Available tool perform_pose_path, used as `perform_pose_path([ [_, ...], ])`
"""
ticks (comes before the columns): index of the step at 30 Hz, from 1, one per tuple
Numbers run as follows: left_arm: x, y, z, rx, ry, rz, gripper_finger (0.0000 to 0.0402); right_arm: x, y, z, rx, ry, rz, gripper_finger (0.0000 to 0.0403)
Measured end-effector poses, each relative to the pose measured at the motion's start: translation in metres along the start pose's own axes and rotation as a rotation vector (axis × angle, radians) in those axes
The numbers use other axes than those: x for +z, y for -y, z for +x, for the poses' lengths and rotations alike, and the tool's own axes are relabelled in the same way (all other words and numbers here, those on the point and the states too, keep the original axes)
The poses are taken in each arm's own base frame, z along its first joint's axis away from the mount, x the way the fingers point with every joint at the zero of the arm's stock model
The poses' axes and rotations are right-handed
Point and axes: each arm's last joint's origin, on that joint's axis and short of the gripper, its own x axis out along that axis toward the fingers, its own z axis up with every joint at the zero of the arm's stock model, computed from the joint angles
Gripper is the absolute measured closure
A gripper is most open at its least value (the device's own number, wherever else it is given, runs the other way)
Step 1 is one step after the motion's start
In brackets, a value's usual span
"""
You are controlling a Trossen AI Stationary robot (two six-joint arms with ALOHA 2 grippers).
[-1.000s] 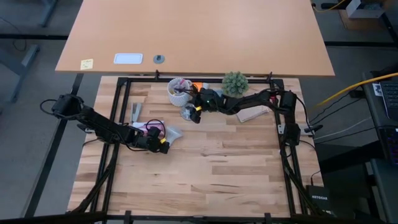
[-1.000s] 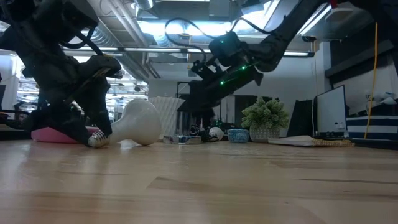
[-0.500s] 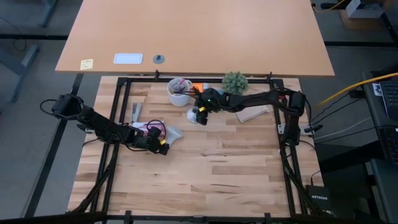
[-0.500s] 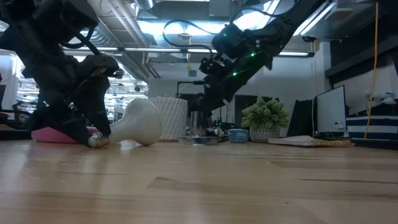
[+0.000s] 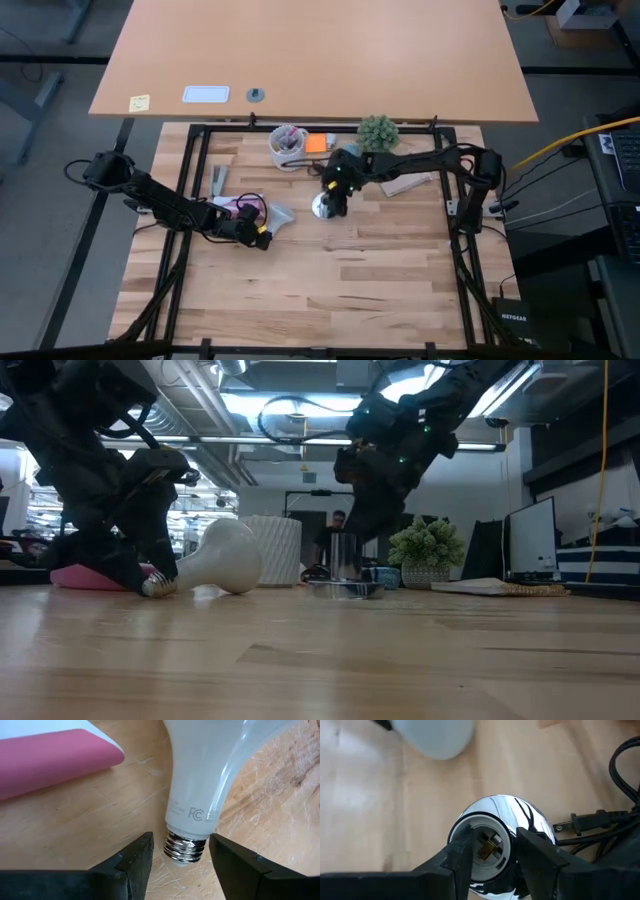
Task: Screw lightbulb
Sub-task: Move the silver lamp to the center, then insert the white light bulb into the silver lamp
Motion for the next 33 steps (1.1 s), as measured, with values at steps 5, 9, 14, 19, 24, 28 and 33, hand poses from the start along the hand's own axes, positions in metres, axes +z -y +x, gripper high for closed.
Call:
perform_pose_path([
  [5, 0.0, 0.0, 0.0, 0.0, 0.0, 0.0, 0.0215, -0.001, -0.026, 0.008, 0.04, -0.001, -0.065, 0.0253],
  [9, 0.0, 0.0, 0.0, -0.001, 0.0, -0.008, 0.0215, 0.002, -0.038, 0.01, 0.003, 0.052, -0.112, 0.0253],
  [14, 0.0, 0.0, 0.0, -0.001, 0.0, -0.007, 0.0215, 0.009, -0.039, -0.002, -0.101, 0.111, -0.12, 0.0253],
  [19, 0.0, 0.0, 0.0, -0.001, 0.0, -0.007, 0.0215, 0.017, -0.045, -0.029, -0.152, 0.185, -0.174, 0.0253],
  [24, 0.0, 0.0, 0.0, -0.001, 0.001, 0.0, 0.0215, 0.022, -0.06, -0.044, -0.119, 0.245, -0.202, 0.0253],
  [28, 0.0, 0.0, 0.0, -0.001, 0.002, -0.029, 0.0215, 0.019, -0.078, -0.04, -0.064, 0.243, -0.197, 0.0253],
  [33, 0.002, 0.005, 0.0, -0.046, 0.05, -0.044, 0.0215, 0.015, -0.108, -0.036, 0.002, 0.256, -0.261, 0.0253],
])
